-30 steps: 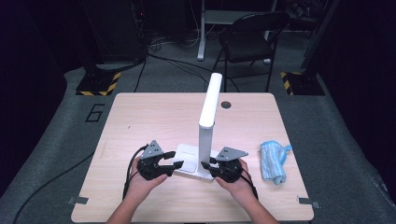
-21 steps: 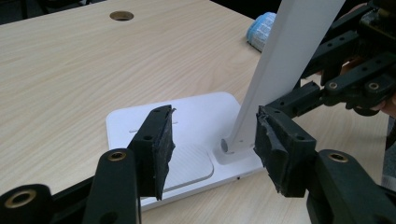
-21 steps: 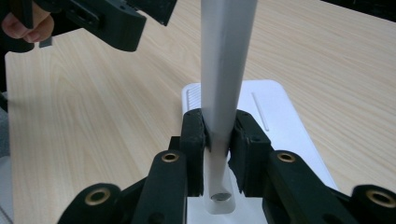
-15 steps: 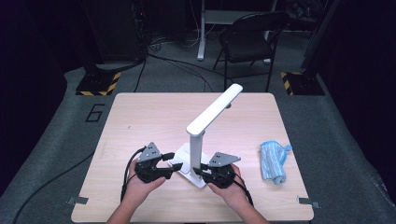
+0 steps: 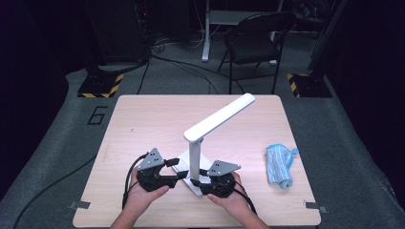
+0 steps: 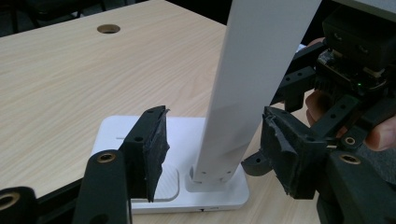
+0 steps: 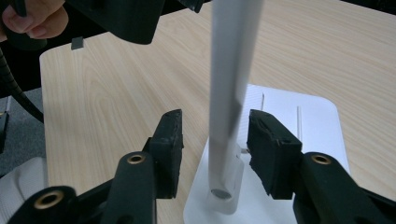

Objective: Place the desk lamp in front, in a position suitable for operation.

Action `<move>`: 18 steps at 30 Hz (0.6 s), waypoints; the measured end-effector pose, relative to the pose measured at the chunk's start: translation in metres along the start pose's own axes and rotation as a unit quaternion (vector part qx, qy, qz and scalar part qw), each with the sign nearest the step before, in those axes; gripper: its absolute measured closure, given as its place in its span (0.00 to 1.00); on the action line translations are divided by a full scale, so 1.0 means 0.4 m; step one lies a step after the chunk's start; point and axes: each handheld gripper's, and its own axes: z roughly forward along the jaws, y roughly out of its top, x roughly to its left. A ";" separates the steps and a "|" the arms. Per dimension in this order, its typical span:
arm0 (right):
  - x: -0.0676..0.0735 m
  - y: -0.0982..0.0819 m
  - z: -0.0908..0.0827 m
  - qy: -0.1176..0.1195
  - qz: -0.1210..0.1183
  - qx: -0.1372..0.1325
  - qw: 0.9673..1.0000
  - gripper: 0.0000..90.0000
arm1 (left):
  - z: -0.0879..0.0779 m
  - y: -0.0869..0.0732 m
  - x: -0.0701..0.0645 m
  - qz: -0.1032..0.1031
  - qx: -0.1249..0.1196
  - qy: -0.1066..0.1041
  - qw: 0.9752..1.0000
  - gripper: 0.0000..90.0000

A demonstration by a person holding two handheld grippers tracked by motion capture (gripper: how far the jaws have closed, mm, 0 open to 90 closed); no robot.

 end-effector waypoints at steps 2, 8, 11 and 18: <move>-0.004 -0.006 -0.006 -0.001 0.008 0.001 1.000 0.59 | 0.009 0.003 -0.004 0.005 0.006 -0.002 1.000 0.46; -0.018 -0.022 -0.029 -0.001 0.021 0.005 1.000 0.56 | 0.041 0.019 -0.019 0.012 0.015 -0.009 1.000 0.45; -0.029 -0.027 -0.040 -0.006 0.022 0.002 1.000 0.55 | 0.057 0.029 -0.025 0.015 0.015 -0.007 1.000 0.44; -0.039 -0.031 -0.053 -0.007 0.030 0.001 1.000 0.54 | 0.081 0.047 -0.036 0.017 0.020 0.003 1.000 0.44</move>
